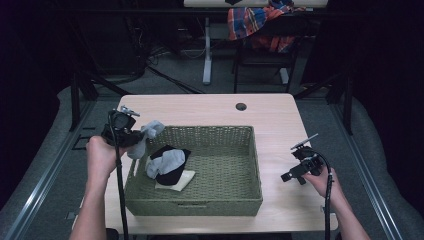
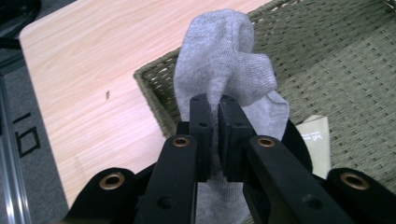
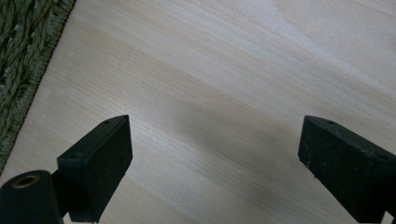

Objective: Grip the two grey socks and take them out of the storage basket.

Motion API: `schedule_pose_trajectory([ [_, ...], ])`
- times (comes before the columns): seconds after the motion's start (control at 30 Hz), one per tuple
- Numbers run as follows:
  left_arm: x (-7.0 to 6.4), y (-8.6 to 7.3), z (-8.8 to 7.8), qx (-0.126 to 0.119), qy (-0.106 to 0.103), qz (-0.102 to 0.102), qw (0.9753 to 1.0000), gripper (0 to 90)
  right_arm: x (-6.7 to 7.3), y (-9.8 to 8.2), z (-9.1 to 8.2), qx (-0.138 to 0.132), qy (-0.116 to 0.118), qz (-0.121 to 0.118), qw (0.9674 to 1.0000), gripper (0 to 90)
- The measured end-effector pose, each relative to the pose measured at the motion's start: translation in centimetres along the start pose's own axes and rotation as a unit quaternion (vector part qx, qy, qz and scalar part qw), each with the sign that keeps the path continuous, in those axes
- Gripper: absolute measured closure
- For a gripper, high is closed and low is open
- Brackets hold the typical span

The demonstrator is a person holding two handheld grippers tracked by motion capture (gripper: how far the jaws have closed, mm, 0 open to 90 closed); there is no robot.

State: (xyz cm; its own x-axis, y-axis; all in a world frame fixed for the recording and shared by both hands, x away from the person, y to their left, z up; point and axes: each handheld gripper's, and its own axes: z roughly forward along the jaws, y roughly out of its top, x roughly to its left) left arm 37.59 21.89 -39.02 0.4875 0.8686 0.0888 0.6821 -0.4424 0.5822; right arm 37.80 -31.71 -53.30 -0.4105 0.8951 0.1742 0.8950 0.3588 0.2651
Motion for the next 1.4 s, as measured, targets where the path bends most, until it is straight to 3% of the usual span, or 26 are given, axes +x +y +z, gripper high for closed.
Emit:
schedule_pose_trajectory([
  [0.07,0.4,-0.2,-0.3,-0.003,0.004,-0.004,1.0000,85.8,-0.1,0.1,-0.2,0.013,-0.001,-0.011,0.9999,9.5],
  [0.3,1.8,-1.0,-1.3,-0.010,0.026,-0.023,0.9993,85.8,0.0,0.1,-0.2,0.011,-0.003,-0.012,0.9999,9.4],
  [0.73,3.2,-1.9,-2.1,-0.012,0.052,-0.041,0.9977,85.8,0.1,0.2,-0.1,0.013,-0.005,-0.014,0.9998,10.7],
  [0.8,3.5,-2.1,-2.1,-0.011,0.057,-0.045,0.9973,85.8,0.2,0.2,0.0,0.003,-0.005,-0.006,1.0000,10.6],
  [0.97,4.4,-2.7,-2.3,-0.011,0.069,-0.061,0.9957,85.8,0.1,0.3,-0.2,0.016,-0.002,-0.017,0.9997,10.5],
  [1.07,5.0,-3.1,-2.3,-0.012,0.072,-0.071,0.9948,85.8,0.2,0.2,0.0,0.004,-0.004,-0.008,1.0000,10.5],
  [1.17,5.7,-3.7,-2.2,-0.010,0.076,-0.083,0.9936,85.8,0.2,0.4,-0.1,0.016,-0.004,-0.019,0.9997,10.5],
  [1.4,7.1,-4.8,-1.4,0.000,0.073,-0.106,0.9916,85.8,0.2,0.3,-0.1,0.013,-0.001,-0.013,0.9998,10.6],
])
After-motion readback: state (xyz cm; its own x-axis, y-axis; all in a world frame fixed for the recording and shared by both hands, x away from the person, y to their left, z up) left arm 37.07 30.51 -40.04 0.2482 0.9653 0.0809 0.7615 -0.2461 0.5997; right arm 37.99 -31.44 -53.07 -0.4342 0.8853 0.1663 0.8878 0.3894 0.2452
